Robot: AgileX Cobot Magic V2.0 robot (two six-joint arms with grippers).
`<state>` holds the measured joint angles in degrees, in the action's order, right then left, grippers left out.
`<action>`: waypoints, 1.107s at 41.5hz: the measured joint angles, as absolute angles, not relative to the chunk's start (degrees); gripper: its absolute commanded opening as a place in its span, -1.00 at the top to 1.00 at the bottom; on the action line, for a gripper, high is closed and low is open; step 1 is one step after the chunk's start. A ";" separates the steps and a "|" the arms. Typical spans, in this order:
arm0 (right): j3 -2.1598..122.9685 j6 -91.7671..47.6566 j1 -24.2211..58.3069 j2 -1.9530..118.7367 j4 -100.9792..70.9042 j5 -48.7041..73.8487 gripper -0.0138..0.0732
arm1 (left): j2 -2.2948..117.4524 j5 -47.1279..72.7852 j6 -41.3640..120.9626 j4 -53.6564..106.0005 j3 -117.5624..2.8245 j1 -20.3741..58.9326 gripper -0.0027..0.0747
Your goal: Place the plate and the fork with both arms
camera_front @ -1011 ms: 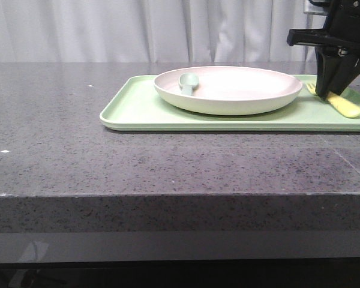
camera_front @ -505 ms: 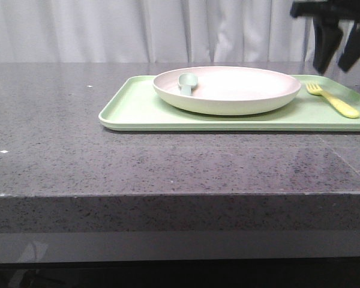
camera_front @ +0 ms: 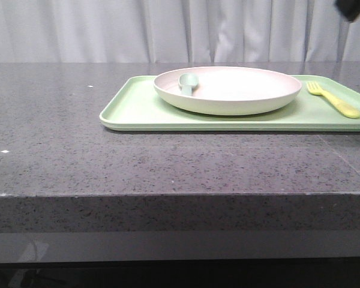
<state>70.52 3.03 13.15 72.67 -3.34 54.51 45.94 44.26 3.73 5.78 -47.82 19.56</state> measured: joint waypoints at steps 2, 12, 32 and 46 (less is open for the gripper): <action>68.24 2.94 13.15 68.96 -2.95 54.51 -0.05 | 45.94 44.26 3.73 5.78 -47.82 19.56 0.34; 56.87 2.79 13.15 51.56 -0.78 54.62 -0.05 | 45.94 44.26 3.73 5.78 -47.82 19.56 0.34; 47.00 2.79 13.15 28.02 -0.74 60.75 -0.05 | 45.94 44.26 3.73 5.78 -47.82 19.56 0.34; 47.00 2.67 13.15 26.49 -0.74 60.39 0.40 | 45.94 44.26 3.73 5.78 -47.82 19.56 0.61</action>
<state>47.00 2.67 13.15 26.49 -0.74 60.39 45.94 44.26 3.73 5.78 -47.82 19.56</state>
